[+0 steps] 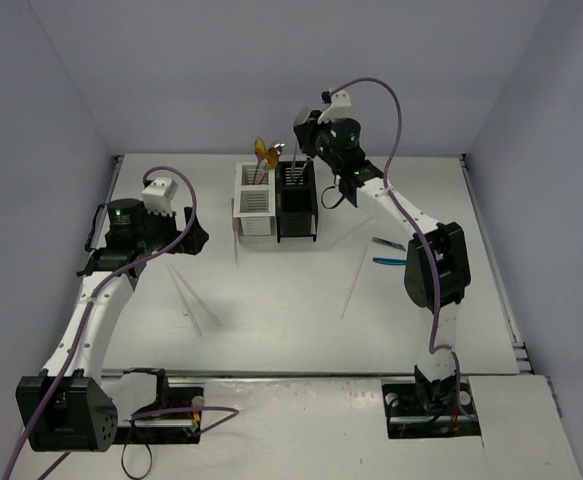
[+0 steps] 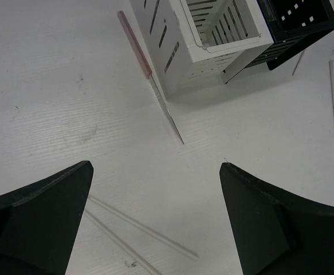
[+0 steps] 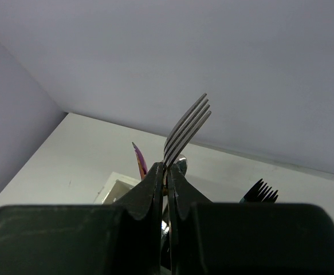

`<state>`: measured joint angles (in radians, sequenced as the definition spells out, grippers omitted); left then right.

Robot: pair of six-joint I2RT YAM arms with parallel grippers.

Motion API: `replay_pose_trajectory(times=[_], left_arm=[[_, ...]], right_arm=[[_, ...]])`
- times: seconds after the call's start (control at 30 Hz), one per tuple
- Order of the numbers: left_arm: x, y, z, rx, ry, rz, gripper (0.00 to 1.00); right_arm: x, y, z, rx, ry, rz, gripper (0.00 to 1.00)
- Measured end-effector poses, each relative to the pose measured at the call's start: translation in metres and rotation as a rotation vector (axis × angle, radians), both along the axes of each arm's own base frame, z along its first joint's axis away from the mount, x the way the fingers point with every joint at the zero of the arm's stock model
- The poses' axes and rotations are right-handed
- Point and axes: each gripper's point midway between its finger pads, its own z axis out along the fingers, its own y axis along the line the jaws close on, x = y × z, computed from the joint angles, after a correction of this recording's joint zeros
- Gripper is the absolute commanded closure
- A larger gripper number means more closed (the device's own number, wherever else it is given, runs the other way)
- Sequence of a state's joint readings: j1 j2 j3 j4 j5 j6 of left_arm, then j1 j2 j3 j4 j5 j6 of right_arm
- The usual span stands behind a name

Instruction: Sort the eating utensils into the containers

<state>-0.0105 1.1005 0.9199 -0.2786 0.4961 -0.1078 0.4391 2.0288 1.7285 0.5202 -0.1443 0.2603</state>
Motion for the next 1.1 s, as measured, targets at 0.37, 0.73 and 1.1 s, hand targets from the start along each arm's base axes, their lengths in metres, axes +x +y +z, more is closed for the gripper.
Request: replay_pose_trajectory(times=[0.37, 0.73, 1.1], left_arm=[[0.005, 0.001, -0.004, 0.004, 0.004, 0.006, 0.07], [0.016, 0.017, -0.028, 0.032, 0.082, 0.115, 0.17], [-0.001, -0.012, -0.072, 0.043, 0.132, 0.119, 0.39]], right_arm=[[0.005, 0.002, -0.002, 0.021, -0.037, -0.008, 0.78], [-0.009, -0.001, -0.039, 0.0, 0.057, 0.006, 0.55], [-0.059, -0.056, 0.088, 0.028, -0.095, -0.037, 0.52]])
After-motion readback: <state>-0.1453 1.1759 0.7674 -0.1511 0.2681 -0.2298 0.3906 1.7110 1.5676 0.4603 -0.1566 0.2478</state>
